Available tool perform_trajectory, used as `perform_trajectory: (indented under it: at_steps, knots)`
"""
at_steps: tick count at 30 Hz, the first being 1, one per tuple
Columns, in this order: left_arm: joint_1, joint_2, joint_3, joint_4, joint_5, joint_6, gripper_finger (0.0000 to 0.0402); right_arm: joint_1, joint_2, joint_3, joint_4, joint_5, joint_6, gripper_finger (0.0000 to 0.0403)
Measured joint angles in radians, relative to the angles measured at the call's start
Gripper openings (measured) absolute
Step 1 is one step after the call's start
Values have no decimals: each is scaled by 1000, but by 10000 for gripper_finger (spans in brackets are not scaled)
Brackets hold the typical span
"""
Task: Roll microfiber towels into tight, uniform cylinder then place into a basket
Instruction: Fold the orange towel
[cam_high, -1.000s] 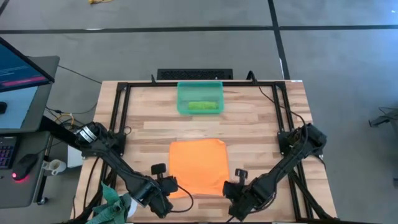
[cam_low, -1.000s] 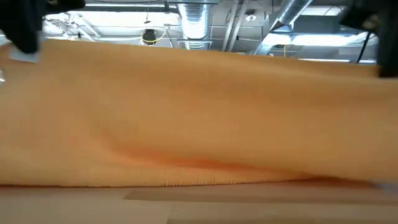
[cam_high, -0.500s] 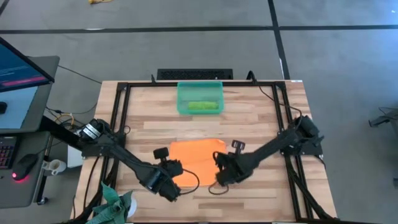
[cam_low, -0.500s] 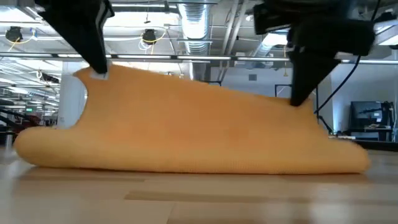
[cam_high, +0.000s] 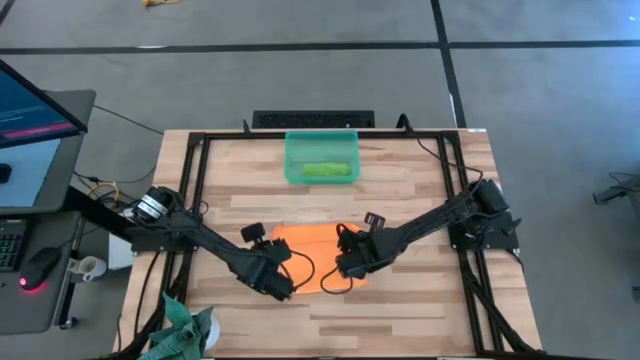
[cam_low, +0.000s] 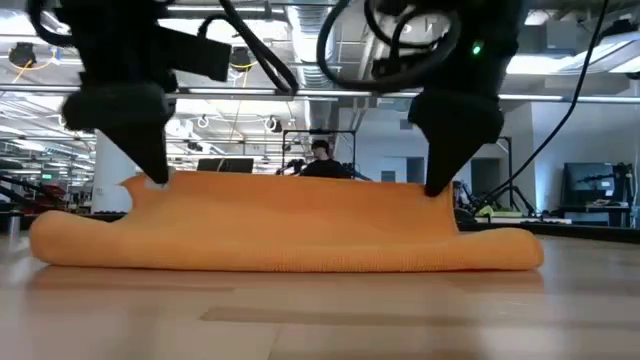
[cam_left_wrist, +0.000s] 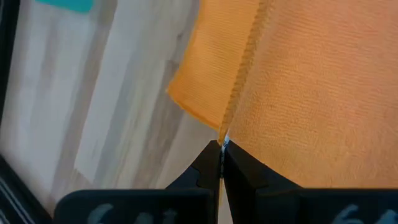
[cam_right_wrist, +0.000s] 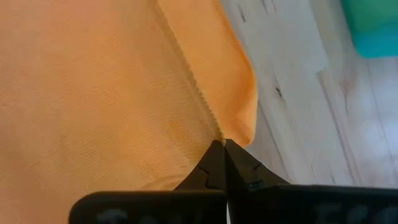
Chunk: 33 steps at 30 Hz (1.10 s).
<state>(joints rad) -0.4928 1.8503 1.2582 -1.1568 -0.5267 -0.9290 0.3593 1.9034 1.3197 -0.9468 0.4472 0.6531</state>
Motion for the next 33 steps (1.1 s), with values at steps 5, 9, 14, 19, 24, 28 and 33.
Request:
perform_trajectory:
  at_steps: [5, 9, 14, 19, 24, 28, 33]
  knots:
    - [27, 0, 0, 41, -9, 40, 4, -32, 0, -37, 16, -42, 0, 4]
    - [43, 0, 0, 61, 15, 68, 4, -37, 0, -36, 16, -41, 0, 9]
    - [56, 0, 0, 62, 17, 71, 4, -48, 0, -36, 16, -33, -4, 5]
    - [57, 0, 0, 64, 20, 72, 5, -48, 0, -36, 20, -31, -5, 18]
    - [57, 0, 0, 66, 2, 71, 22, -48, 0, -36, 37, -30, 0, 44]
    - [57, 0, 0, 67, -6, 71, 50, -48, 0, -36, 65, -28, -5, 69]
    - [57, 0, 0, 67, -18, 71, 88, -48, 0, -36, 64, -15, 0, 118]
